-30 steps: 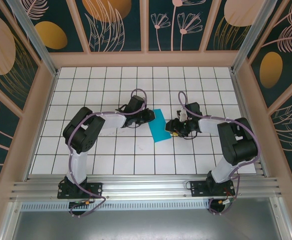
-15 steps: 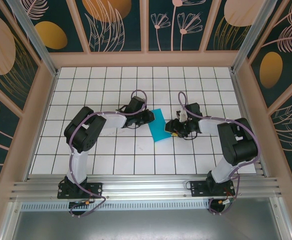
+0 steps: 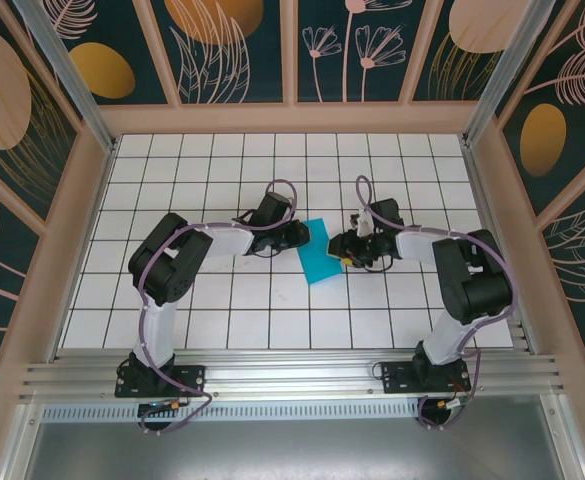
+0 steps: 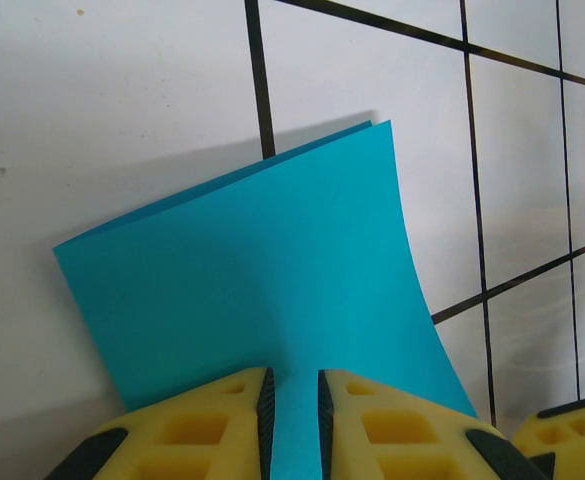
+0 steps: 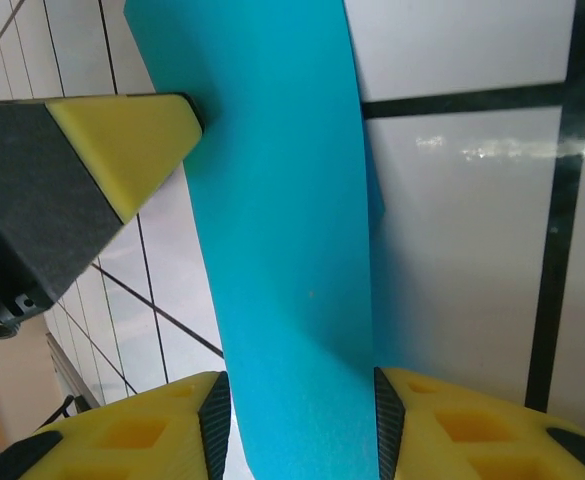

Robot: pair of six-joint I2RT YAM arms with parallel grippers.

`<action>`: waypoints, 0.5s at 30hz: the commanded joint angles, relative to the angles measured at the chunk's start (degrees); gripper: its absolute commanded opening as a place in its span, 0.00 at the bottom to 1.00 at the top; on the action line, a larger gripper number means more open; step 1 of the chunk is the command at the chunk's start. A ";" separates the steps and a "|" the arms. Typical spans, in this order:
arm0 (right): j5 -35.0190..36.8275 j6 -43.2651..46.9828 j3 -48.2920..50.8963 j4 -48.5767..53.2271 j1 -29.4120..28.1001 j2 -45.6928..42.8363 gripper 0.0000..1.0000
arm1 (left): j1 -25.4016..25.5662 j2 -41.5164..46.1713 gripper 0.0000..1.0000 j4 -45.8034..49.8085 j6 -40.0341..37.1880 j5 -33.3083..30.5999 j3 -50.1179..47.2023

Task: Fold a paper plane with a square sheet of paper (pick it up from the middle)
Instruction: Third fold the triangle at the center of the table.

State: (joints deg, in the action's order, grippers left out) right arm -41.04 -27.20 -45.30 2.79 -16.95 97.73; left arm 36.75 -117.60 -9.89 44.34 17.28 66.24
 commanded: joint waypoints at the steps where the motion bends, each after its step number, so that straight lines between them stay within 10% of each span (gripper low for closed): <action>1: -3.12 1.96 -1.97 -0.33 0.91 1.88 0.44 | -0.15 -1.05 0.23 4.20 -2.26 0.92 0.56; 15: -6.17 2.50 -4.14 -1.09 1.41 6.53 0.22 | -0.19 1.94 0.26 3.38 -4.28 3.02 -0.05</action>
State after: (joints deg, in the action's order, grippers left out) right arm -45.60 -24.64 -49.87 2.92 -15.84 104.42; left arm 36.69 -117.49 -9.52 41.80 18.92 66.35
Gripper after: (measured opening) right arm 0.235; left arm 0.255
